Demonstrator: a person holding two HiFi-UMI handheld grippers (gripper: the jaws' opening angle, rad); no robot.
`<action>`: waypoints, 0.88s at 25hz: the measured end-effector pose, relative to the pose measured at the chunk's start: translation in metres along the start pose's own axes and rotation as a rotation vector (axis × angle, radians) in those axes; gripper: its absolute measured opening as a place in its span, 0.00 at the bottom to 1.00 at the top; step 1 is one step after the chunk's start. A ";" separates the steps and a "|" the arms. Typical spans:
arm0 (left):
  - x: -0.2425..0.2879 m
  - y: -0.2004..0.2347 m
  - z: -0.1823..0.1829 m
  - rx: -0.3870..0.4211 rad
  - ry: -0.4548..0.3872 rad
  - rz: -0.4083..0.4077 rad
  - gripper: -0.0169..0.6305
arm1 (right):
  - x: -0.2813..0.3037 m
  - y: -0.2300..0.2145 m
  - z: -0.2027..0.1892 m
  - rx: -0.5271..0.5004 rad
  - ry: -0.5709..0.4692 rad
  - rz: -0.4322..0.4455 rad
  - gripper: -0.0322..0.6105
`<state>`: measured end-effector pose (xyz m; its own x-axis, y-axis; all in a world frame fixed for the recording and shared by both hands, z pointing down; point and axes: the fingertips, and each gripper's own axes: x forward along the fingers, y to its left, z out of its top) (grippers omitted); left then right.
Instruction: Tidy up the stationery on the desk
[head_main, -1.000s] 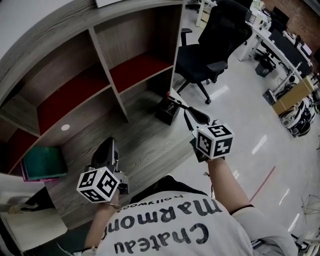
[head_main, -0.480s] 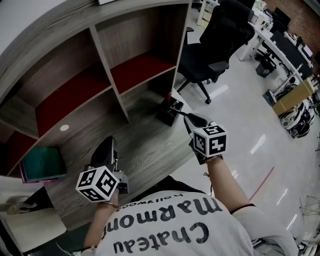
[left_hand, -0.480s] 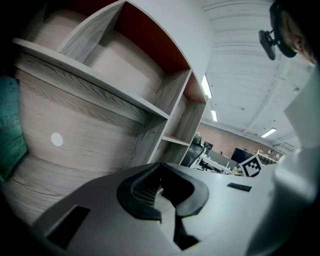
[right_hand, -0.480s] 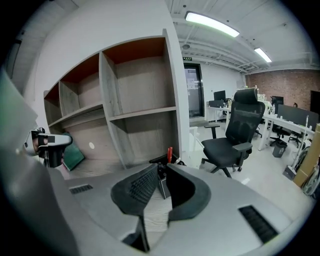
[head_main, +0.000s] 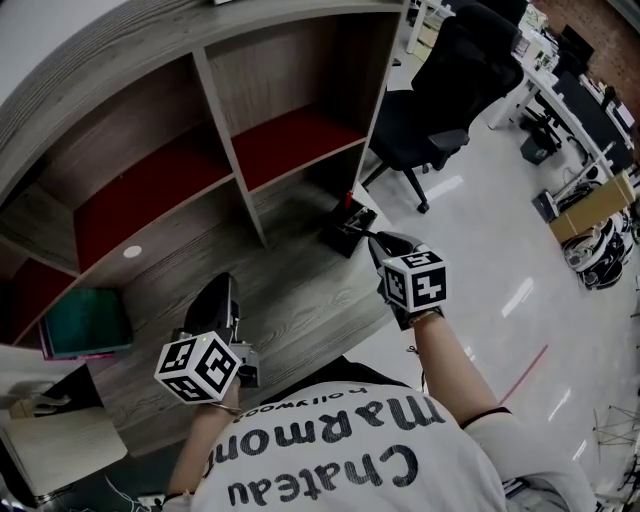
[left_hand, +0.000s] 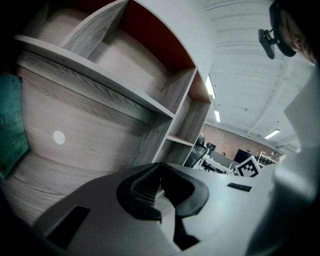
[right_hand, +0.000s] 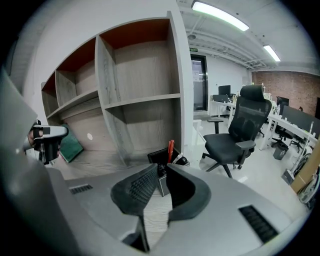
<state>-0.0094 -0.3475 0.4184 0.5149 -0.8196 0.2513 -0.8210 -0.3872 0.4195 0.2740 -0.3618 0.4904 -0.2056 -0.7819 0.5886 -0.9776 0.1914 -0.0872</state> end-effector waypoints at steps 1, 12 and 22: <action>0.000 0.001 0.000 -0.002 0.000 0.004 0.05 | 0.003 0.001 0.000 -0.005 0.007 0.003 0.15; -0.002 0.012 0.002 -0.019 -0.014 0.054 0.05 | 0.028 0.007 0.000 -0.027 0.047 0.030 0.15; -0.002 0.021 0.004 -0.035 -0.024 0.085 0.05 | 0.048 0.009 0.000 -0.019 0.072 0.047 0.16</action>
<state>-0.0286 -0.3560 0.4238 0.4373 -0.8590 0.2662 -0.8522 -0.3012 0.4279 0.2552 -0.3975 0.5175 -0.2473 -0.7267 0.6409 -0.9657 0.2393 -0.1012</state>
